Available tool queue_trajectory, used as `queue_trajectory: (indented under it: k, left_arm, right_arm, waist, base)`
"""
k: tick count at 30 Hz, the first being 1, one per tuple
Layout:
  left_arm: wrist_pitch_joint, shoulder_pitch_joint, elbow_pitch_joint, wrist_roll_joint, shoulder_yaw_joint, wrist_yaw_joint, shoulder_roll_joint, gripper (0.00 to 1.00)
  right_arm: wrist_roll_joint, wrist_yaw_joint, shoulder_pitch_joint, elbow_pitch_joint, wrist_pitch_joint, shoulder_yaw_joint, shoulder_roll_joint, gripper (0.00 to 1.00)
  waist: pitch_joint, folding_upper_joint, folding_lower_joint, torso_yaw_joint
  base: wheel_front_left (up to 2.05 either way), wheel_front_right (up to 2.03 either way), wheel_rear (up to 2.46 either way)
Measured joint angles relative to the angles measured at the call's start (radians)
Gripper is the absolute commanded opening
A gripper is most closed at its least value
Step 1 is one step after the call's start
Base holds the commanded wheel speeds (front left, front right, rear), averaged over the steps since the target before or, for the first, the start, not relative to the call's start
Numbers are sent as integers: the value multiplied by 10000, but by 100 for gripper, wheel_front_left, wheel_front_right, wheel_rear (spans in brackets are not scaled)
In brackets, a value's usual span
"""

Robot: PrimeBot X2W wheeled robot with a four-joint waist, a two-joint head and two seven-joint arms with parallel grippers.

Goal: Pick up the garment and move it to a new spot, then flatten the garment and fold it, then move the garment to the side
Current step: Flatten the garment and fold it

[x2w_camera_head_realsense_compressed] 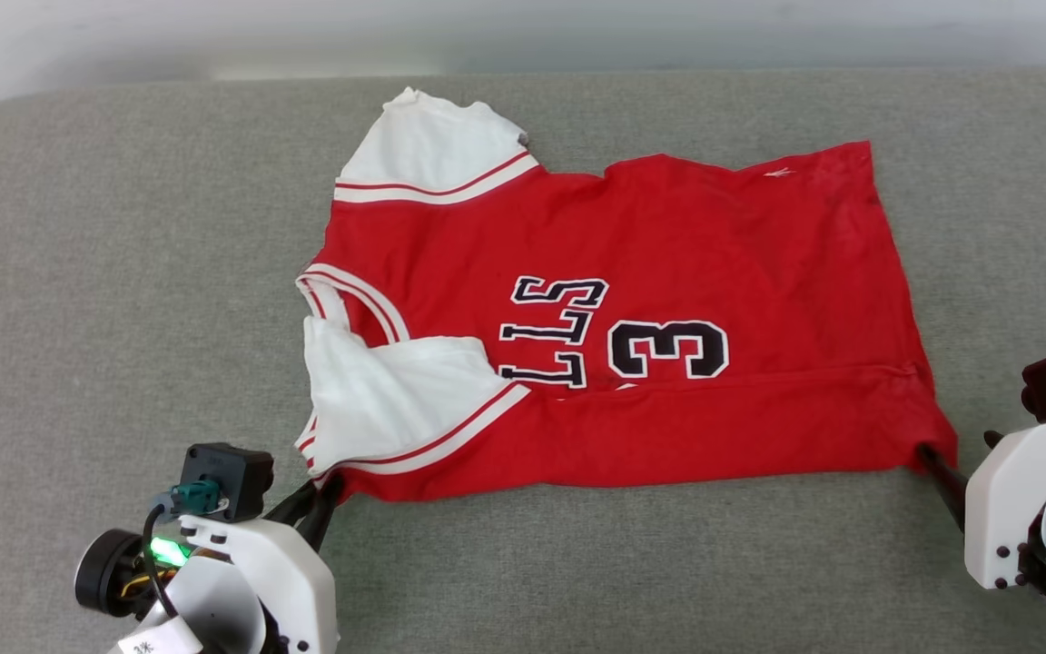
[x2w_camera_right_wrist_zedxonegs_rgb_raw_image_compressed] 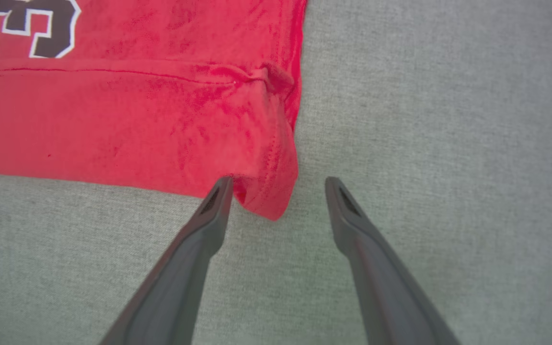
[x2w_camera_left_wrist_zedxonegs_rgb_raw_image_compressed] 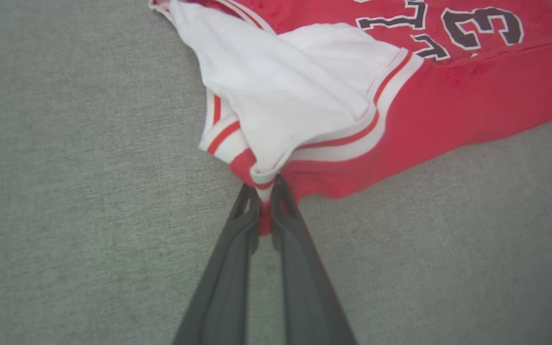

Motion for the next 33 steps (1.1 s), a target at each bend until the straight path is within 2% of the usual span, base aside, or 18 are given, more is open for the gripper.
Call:
queue_trajectory:
  k: [7, 17, 18, 20, 26, 33]
  left_arm:
    - [-50, -179, -1064, 328, -48, 132, 56, 0]
    - [477, -263, -1110, 274, -385, 100, 59, 0]
    - [535, -294, -1076, 343, -449, 100, 104, 0]
    - [585, -330, -1066, 403, -518, 100, 113, 0]
    - [594, -338, -849, 355, -531, 100, 102, 0]
    - [585, 204, -679, 272, -522, 159, 485, 0]
  right_arm:
    - [-412, 0, -312, 842, 146, -40, 90, 100]
    - [-385, -2, -713, 1785, -84, -46, 109, 100]
    - [-416, -2, -718, 1862, -107, -56, 109, 46]
    - [-447, 0, -787, 1990, -173, -88, 113, 0]
    - [-485, 4, -907, 2286, -364, -61, 173, 0]
    - [-242, 4, -572, 2150, -280, -19, 109, 0]
  waist:
    - [329, 0, 1, 310]
    - [792, 0, 0, 660]
    - [813, 0, 0, 683]
    - [834, 0, 0, 719]
    - [643, 0, 0, 676]
    - [-94, 0, 1, 491]
  base:
    - [0, 0, 0]
    - [0, 0, 0]
    - [0, 0, 0]
    - [0, 0, 0]
    - [0, 0, 0]
    - [0, 0, 0]
